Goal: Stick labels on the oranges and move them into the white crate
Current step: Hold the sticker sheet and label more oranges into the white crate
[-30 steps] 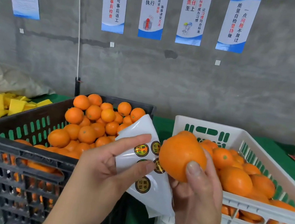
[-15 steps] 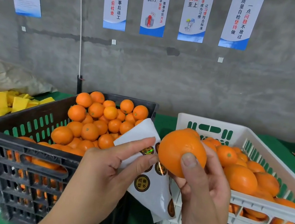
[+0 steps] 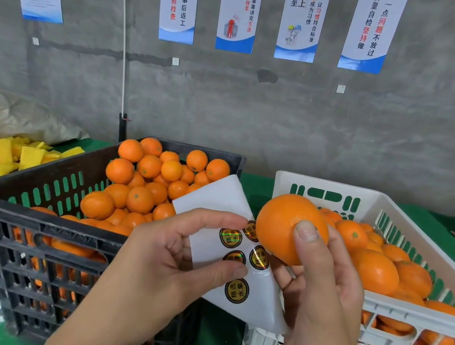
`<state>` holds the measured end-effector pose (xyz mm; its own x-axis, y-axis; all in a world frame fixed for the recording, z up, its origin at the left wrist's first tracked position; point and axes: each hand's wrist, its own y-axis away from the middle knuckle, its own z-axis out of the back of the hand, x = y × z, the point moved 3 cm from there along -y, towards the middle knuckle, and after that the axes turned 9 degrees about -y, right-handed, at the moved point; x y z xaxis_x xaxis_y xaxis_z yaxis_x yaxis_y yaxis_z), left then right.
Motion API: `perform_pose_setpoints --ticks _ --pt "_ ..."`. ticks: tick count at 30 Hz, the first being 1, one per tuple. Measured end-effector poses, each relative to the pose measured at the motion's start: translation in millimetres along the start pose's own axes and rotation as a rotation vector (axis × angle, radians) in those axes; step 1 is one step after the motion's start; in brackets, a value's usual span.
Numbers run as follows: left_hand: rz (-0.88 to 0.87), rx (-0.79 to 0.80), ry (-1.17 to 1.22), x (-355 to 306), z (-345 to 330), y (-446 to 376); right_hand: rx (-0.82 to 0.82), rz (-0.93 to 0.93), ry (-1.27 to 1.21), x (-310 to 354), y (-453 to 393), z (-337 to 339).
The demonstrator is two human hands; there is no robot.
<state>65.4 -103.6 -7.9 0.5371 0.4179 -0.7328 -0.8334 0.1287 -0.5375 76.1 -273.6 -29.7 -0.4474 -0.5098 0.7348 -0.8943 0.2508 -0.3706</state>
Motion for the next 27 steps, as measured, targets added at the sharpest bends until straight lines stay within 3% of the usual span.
perform_pose_setpoints --ticks 10,13,18,23,27 --pt "-0.011 -0.035 0.001 3 -1 0 -0.017 0.018 -0.02 -1 -3 -2" --pt "-0.107 -0.091 -0.019 -2 -2 0 -0.024 0.016 -0.001 -2 -4 -2" --pt "-0.299 -0.196 -0.264 -13 -3 -1 -0.028 0.024 0.028 -3 -4 0" --pt "-0.097 -0.228 0.05 3 -1 -3 -0.01 0.076 0.084 2 0 -2" --pt "-0.001 -0.268 0.128 7 -3 -5 0.06 0.181 0.114 7 4 -6"
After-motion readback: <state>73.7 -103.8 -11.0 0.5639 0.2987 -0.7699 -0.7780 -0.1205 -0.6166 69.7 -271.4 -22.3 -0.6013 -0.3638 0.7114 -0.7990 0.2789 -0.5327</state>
